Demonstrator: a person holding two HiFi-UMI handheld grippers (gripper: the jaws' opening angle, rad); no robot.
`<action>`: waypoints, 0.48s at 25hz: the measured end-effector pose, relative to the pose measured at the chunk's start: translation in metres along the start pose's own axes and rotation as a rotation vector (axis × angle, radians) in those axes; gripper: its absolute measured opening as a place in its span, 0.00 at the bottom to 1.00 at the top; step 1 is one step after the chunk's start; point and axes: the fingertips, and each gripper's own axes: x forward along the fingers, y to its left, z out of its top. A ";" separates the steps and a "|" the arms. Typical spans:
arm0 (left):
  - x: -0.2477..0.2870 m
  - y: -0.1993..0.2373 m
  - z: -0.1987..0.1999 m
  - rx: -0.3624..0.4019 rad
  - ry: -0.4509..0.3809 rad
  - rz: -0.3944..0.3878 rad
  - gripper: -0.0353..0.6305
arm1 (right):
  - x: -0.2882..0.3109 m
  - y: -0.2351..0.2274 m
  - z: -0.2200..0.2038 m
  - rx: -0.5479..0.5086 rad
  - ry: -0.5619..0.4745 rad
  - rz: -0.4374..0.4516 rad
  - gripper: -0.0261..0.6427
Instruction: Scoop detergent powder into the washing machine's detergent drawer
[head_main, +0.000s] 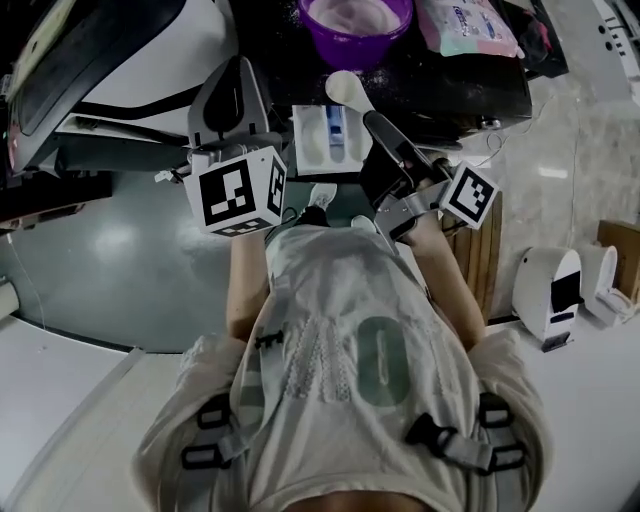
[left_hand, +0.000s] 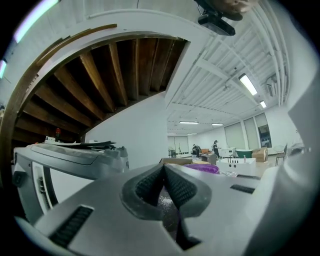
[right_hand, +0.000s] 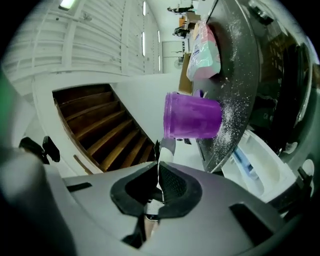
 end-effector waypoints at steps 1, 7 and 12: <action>-0.003 0.001 -0.001 -0.001 0.000 0.006 0.09 | 0.001 -0.005 -0.004 -0.017 0.023 -0.007 0.05; -0.021 0.011 -0.009 0.001 0.008 0.045 0.09 | 0.008 -0.036 -0.026 -0.011 0.119 -0.051 0.05; -0.031 0.018 -0.017 -0.002 0.023 0.084 0.09 | 0.010 -0.058 -0.039 0.024 0.180 -0.089 0.05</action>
